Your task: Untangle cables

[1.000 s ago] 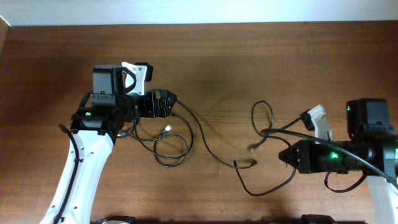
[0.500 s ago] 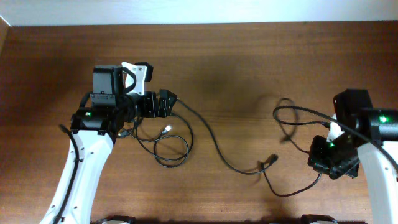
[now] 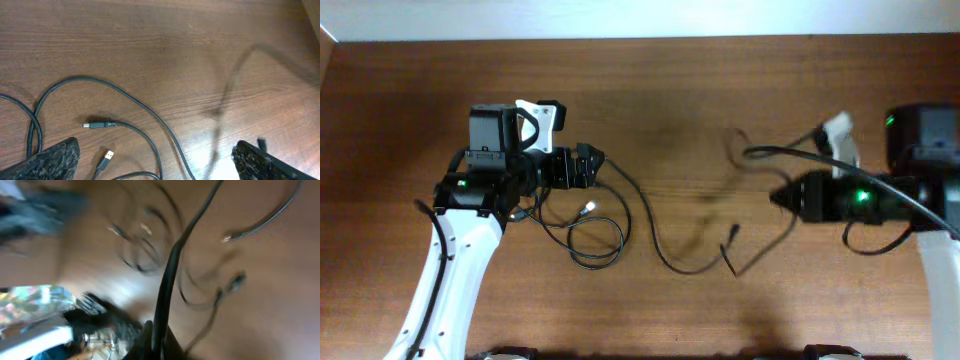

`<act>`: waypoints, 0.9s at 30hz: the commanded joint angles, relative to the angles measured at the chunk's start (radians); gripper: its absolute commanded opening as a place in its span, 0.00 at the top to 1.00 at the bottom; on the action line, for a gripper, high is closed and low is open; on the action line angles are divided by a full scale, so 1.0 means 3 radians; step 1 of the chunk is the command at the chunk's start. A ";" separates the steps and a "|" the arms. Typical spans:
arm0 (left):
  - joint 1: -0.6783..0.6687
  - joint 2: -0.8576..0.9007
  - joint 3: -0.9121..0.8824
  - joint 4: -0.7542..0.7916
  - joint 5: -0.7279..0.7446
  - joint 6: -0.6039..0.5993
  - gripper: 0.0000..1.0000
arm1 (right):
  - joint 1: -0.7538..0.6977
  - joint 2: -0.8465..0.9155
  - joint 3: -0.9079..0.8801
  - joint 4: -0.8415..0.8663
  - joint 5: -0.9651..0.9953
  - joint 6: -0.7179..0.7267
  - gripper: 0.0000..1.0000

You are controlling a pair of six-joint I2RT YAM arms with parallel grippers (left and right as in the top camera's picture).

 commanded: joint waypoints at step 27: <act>-0.0006 0.0019 0.0023 0.0004 -0.0022 0.0065 0.01 | 0.0085 0.0271 0.0537 0.0745 0.2010 0.0853 0.96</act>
